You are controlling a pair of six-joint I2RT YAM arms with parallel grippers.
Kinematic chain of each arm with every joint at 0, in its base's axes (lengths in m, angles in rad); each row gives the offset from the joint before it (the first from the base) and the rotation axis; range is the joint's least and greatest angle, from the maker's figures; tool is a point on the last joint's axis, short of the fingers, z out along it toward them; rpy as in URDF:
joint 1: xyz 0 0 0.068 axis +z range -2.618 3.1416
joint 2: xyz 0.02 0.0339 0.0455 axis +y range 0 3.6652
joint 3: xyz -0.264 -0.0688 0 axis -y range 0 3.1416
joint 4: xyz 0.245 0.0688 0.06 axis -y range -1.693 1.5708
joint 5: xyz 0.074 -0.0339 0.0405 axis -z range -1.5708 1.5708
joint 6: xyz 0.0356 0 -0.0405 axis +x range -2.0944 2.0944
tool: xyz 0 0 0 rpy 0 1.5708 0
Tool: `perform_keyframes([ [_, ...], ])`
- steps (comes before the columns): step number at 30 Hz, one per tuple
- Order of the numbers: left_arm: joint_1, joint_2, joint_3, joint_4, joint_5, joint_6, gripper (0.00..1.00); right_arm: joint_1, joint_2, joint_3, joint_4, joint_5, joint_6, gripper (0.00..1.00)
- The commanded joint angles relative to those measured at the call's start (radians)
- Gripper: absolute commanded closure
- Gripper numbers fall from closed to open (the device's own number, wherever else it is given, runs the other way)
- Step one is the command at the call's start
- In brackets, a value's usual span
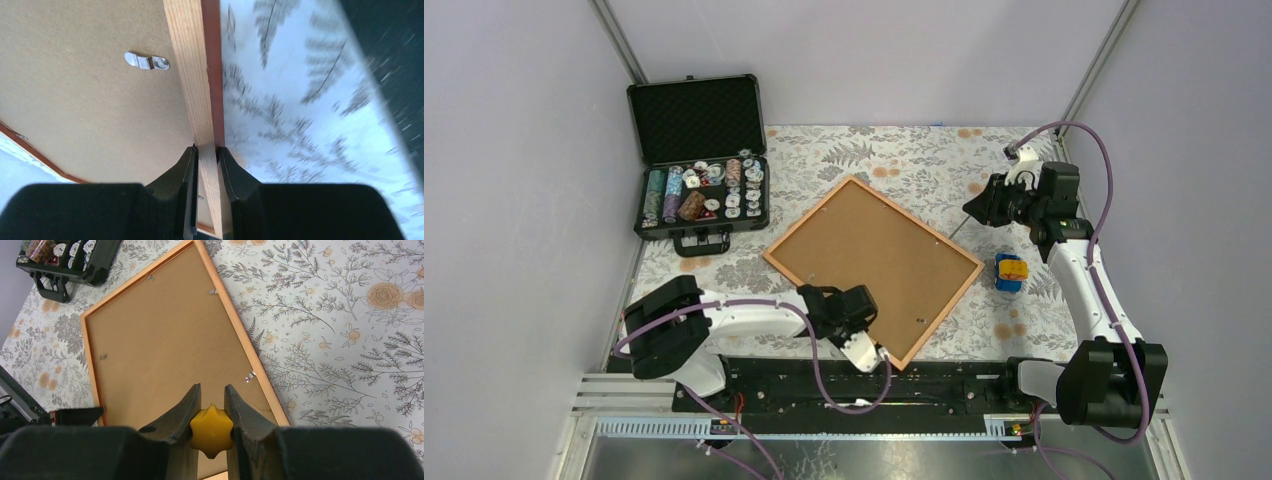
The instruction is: Take the photo out of the frame
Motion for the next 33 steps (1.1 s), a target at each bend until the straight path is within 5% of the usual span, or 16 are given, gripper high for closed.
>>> perform_keyframes([
  [1,0.082,-0.048,-0.010,0.002,-0.018,0.324,0.95,-0.004,-0.007,-0.002,0.047,-0.032,0.008,1.00],
  [11,0.339,-0.031,-0.034,0.226,-0.010,0.680,0.92,-0.004,-0.025,-0.012,0.045,-0.032,0.005,1.00],
  [14,0.395,-0.021,-0.013,0.245,-0.002,0.643,0.72,-0.004,-0.026,-0.010,0.046,-0.033,0.003,1.00],
  [19,0.405,-0.020,0.159,0.166,-0.030,0.185,0.43,-0.004,-0.028,-0.010,0.047,-0.038,0.003,1.00],
  [25,0.506,0.013,0.447,-0.061,0.136,-0.671,0.34,-0.004,-0.016,-0.004,0.047,-0.046,0.007,1.00],
  [27,0.542,-0.003,0.421,-0.041,0.194,-0.912,0.33,-0.004,-0.011,-0.002,0.047,-0.045,0.006,1.00],
  [33,0.551,-0.047,0.285,0.049,-0.066,-1.466,0.32,-0.004,-0.010,-0.006,0.047,-0.038,0.003,1.00],
])
